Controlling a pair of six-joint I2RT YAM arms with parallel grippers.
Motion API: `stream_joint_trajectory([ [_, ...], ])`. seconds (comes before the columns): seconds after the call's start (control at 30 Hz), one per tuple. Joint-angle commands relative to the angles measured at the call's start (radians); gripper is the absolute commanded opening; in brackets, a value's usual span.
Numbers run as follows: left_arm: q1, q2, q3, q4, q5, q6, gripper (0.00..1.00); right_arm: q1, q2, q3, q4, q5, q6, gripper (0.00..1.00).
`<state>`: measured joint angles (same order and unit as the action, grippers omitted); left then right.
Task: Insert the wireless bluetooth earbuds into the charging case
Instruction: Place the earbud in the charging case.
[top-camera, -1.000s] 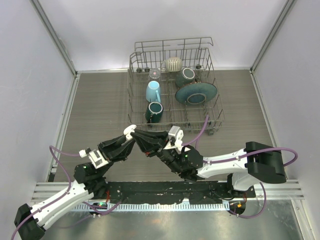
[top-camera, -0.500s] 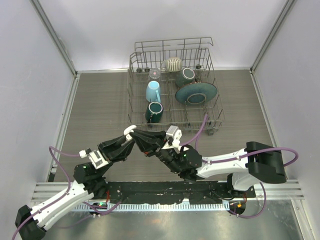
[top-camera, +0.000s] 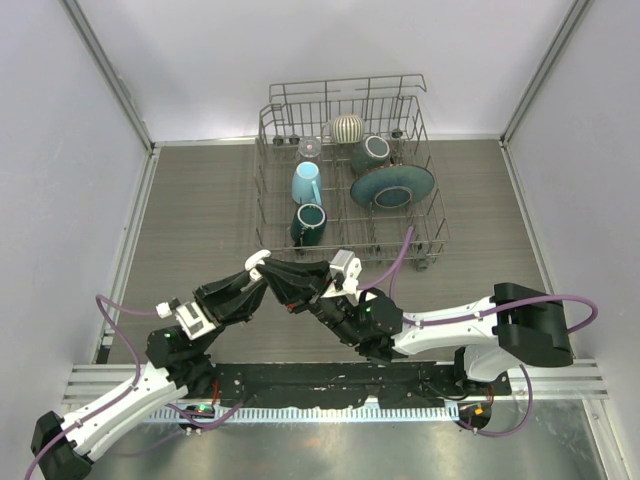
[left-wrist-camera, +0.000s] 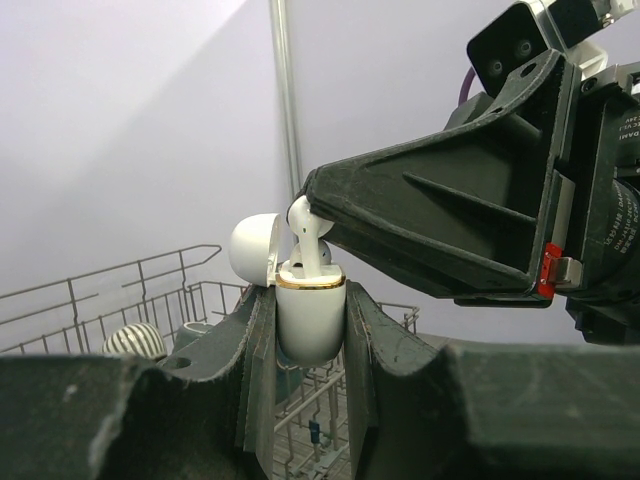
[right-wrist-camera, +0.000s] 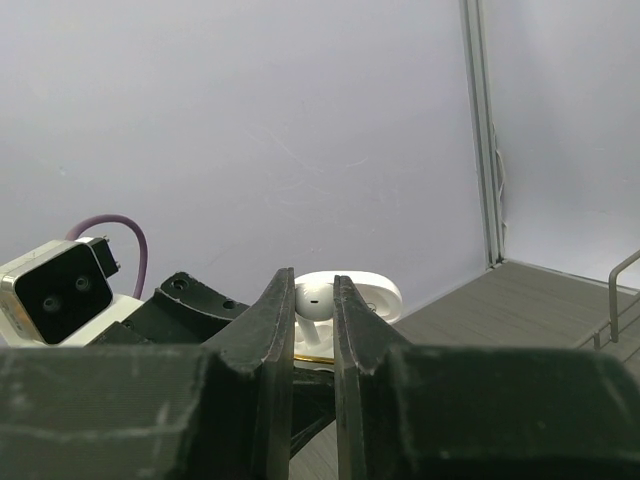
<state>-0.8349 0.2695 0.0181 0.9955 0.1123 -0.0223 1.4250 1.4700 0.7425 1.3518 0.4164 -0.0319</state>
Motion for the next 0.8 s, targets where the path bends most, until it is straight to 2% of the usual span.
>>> stream_joint_trajectory([
  [0.0,0.005,-0.019,-0.003,0.068,-0.031,0.013,0.00,0.008,-0.037,0.031,0.317,-0.011,-0.017,0.01],
  [0.77,0.003,-0.004,-0.007,0.078,-0.031,0.010,0.00,0.008,-0.054,0.083,0.316,-0.071,0.030,0.01],
])
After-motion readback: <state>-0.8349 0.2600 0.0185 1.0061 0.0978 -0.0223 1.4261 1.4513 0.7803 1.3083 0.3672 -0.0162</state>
